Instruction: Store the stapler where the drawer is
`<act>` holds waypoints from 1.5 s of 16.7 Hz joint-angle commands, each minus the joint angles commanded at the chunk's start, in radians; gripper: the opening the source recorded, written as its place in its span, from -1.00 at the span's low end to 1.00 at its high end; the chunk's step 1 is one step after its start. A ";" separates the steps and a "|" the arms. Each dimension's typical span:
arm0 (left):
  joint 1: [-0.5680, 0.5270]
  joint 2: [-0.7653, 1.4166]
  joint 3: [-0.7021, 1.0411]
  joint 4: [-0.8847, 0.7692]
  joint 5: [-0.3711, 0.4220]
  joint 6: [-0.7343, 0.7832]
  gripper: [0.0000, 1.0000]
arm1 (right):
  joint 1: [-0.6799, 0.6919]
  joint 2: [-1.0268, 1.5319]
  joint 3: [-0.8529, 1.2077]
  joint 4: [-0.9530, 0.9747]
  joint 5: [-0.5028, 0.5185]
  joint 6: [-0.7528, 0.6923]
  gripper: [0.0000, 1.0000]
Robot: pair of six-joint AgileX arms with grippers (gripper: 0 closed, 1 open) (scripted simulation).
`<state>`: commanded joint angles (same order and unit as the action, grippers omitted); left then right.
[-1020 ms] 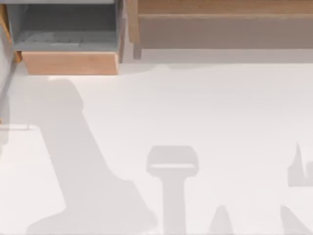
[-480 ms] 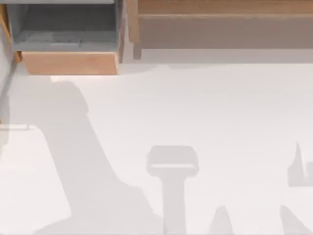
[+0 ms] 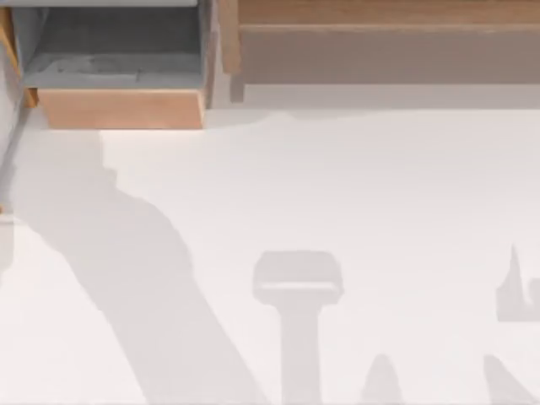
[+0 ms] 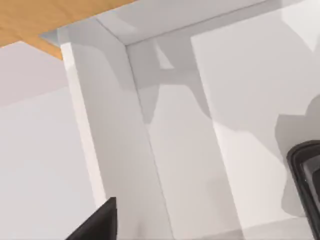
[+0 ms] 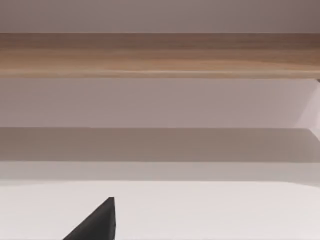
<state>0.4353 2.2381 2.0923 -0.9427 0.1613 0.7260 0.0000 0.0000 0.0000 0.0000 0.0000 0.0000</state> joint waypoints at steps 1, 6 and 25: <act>0.026 -0.041 -0.058 0.090 0.020 0.059 1.00 | 0.000 0.000 0.000 0.000 0.000 0.000 1.00; 0.186 -0.209 -0.387 0.615 0.117 0.375 1.00 | 0.000 0.000 0.000 0.000 0.000 0.000 1.00; 0.328 -0.261 -1.598 2.393 0.558 0.886 1.00 | 0.000 0.000 0.000 0.000 0.000 0.000 1.00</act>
<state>0.7637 1.9771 0.4948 1.4505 0.7189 1.6117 0.0000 0.0000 0.0000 0.0000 0.0000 0.0000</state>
